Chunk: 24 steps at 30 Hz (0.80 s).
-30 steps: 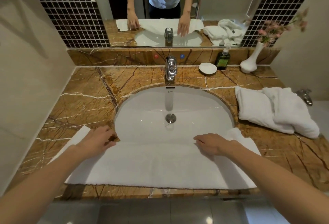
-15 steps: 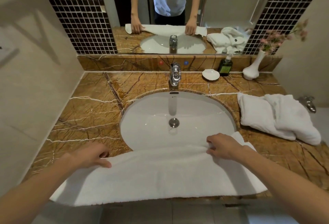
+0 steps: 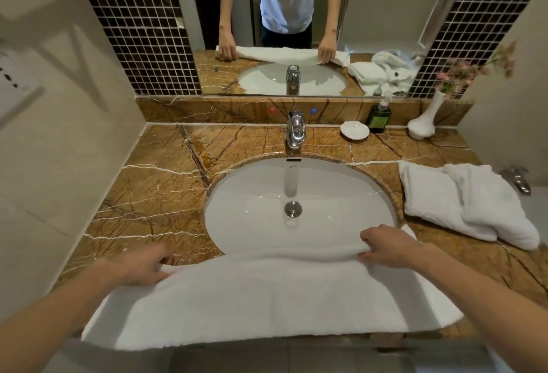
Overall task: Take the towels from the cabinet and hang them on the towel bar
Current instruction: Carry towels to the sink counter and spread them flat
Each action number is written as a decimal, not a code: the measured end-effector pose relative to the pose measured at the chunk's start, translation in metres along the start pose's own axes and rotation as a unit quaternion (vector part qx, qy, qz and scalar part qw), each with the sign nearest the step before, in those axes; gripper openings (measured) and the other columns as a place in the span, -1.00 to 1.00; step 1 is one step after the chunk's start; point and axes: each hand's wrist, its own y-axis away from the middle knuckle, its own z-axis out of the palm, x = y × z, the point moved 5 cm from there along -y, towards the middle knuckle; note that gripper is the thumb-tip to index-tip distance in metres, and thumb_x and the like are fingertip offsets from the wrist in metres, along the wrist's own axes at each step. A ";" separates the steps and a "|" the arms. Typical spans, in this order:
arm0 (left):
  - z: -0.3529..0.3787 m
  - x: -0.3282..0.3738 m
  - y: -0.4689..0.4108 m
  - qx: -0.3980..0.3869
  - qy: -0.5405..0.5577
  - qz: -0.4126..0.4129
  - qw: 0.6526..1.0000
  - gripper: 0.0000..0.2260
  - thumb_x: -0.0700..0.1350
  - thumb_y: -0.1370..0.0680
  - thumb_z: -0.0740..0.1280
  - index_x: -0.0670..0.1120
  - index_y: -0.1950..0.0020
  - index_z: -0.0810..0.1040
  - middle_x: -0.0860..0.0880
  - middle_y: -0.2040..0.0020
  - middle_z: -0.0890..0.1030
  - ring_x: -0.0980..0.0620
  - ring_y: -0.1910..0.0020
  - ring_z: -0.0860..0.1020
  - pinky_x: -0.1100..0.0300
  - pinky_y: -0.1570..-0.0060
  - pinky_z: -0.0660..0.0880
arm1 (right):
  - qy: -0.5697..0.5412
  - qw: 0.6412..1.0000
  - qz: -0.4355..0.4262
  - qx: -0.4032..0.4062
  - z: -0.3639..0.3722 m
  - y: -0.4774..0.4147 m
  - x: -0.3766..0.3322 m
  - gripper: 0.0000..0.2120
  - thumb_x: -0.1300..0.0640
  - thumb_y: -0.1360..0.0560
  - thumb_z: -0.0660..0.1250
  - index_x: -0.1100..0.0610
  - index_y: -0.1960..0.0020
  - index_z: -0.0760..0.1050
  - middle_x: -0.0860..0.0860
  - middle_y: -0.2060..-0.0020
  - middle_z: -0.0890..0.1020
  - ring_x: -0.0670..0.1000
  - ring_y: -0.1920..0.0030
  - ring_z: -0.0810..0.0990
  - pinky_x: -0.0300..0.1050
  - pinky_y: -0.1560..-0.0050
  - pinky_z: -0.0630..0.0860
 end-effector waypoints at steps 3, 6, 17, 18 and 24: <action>0.004 -0.005 0.001 -0.008 -0.010 0.006 1.000 -0.75 0.20 -0.43 0.26 0.09 0.26 0.29 0.09 0.11 0.48 0.09 0.16 0.45 0.16 0.14 0.42 | 0.023 0.999 0.005 -0.034 -0.001 0.002 0.004 -0.65 -0.22 -0.49 0.23 0.04 0.24 0.37 -0.06 0.22 0.48 0.04 0.14 0.46 -0.11 0.22 0.32; -0.002 0.002 0.003 0.005 -0.016 0.004 1.000 -0.86 0.08 -0.52 0.26 0.11 0.14 0.31 0.12 0.07 0.47 0.12 0.11 0.44 0.21 0.08 0.41 | 0.033 0.997 0.025 -0.061 0.003 -0.001 0.011 -0.66 -0.26 -0.46 0.20 0.01 0.06 0.46 0.01 -0.05 0.57 0.08 -0.05 0.54 -0.10 0.08 0.39; -0.021 -0.008 -0.014 0.014 -0.088 -0.096 0.991 -0.77 -0.08 -0.51 0.16 0.08 -0.12 0.49 0.04 -0.13 0.52 0.03 -0.23 0.37 0.04 -0.21 0.21 | 0.035 0.987 0.091 -0.131 0.002 -0.002 0.015 -0.48 -0.22 -0.45 0.24 0.11 -0.25 0.42 0.07 -0.22 0.53 0.11 -0.18 0.53 -0.10 -0.03 0.44; -0.019 -0.011 -0.014 0.001 -0.081 -0.099 0.992 -0.75 -0.07 -0.47 0.17 0.06 -0.11 0.51 0.02 -0.14 0.51 0.02 -0.25 0.35 0.02 -0.23 0.19 | 0.035 0.986 0.094 -0.131 0.002 -0.001 0.015 -0.47 -0.22 -0.46 0.23 0.12 -0.27 0.41 0.07 -0.24 0.52 0.11 -0.19 0.52 -0.10 -0.03 0.43; -0.017 -0.013 -0.009 -0.050 -0.054 -0.099 0.992 -0.72 0.01 -0.43 0.19 -0.03 -0.07 0.50 -0.04 -0.17 0.46 -0.01 -0.29 0.31 -0.03 -0.33 0.12 | 0.016 0.991 0.079 -0.110 -0.001 -0.002 0.017 -0.50 -0.23 -0.50 0.19 0.14 -0.23 0.42 0.09 -0.18 0.55 0.05 0.02 0.49 -0.13 0.09 0.36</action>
